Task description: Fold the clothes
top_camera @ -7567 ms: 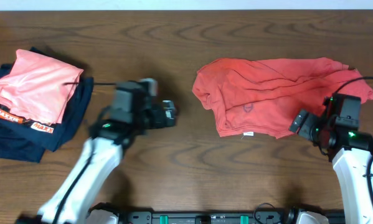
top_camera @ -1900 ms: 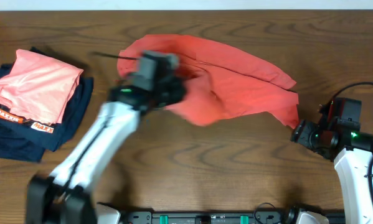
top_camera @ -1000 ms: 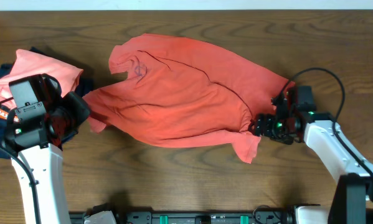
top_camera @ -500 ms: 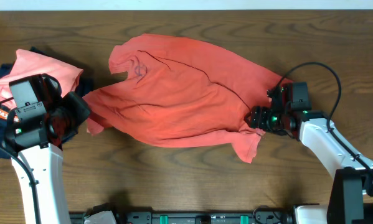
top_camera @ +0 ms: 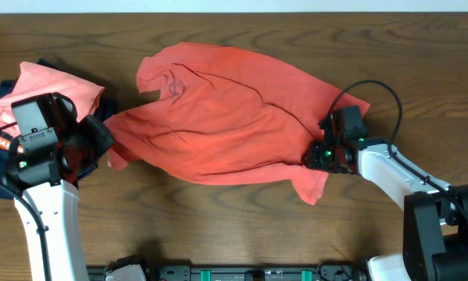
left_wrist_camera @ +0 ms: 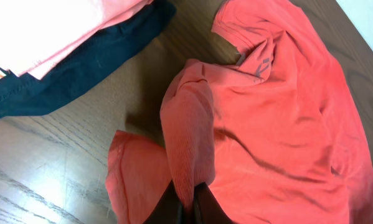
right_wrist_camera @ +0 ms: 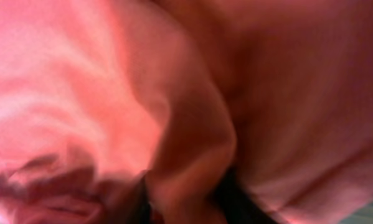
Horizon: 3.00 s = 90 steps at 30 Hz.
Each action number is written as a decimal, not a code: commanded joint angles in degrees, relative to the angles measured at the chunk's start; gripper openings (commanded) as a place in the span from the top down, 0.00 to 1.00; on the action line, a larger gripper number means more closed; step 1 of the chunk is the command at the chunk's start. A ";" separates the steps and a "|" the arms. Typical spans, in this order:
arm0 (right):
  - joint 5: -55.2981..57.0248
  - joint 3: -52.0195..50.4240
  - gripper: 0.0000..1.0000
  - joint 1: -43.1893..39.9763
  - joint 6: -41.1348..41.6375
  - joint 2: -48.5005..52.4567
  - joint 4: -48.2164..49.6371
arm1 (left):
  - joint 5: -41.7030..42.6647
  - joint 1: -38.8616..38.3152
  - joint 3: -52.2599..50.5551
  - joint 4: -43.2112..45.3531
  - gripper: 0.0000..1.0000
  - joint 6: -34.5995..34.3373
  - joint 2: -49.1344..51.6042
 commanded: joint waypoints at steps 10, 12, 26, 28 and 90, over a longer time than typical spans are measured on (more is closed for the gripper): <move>12.17 24.20 0.71 -16.06 -7.48 -5.73 -5.95 | -0.59 0.07 -0.09 -0.13 0.94 0.55 0.28; 10.71 25.49 0.57 -16.48 -8.39 -5.73 -8.04 | -0.59 0.07 -0.09 -0.15 0.94 0.55 0.28; 4.35 11.10 0.27 -14.14 -7.82 -5.49 -22.53 | -0.59 0.07 -0.09 -0.13 0.94 0.55 0.33; 3.21 7.80 0.26 -13.03 -7.61 -5.49 -19.19 | -0.59 0.07 -0.11 -0.15 0.94 0.55 0.39; 9.92 42.25 0.99 -25.83 -8.41 -20.41 -42.21 | -0.13 -8.20 26.88 -9.33 0.94 13.00 0.61</move>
